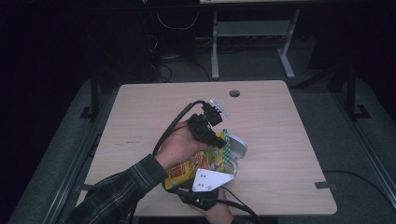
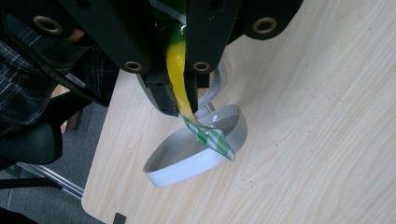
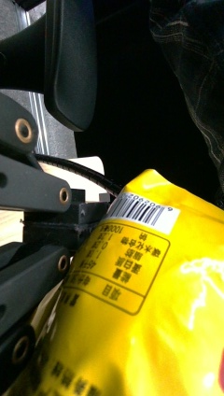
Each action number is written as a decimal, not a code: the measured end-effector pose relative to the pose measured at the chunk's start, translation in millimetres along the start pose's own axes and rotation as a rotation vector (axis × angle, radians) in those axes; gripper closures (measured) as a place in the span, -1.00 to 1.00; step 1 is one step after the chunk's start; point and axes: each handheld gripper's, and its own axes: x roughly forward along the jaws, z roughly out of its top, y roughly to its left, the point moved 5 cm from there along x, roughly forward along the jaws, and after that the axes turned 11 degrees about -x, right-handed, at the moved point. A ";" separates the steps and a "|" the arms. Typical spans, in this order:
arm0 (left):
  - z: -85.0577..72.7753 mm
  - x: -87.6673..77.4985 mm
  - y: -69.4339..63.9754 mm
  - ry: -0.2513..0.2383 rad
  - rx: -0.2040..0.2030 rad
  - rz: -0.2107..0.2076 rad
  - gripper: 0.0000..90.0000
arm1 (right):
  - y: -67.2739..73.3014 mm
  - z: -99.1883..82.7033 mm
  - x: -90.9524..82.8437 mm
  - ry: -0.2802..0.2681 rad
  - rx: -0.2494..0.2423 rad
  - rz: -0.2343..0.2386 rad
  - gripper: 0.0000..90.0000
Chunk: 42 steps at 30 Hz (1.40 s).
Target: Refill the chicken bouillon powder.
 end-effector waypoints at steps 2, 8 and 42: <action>-0.1 -0.3 -0.2 0.000 0.001 -0.002 1.00 | 0.1 0.1 -0.1 -0.003 -0.001 -0.002 1.00; -0.2 -0.3 0.2 0.002 -0.006 -0.005 1.00 | 0.0 0.6 -0.2 -0.006 -0.002 -0.001 1.00; -0.7 -0.9 0.1 0.003 -0.012 -0.002 1.00 | 0.4 1.8 -0.1 -0.015 -0.001 0.001 1.00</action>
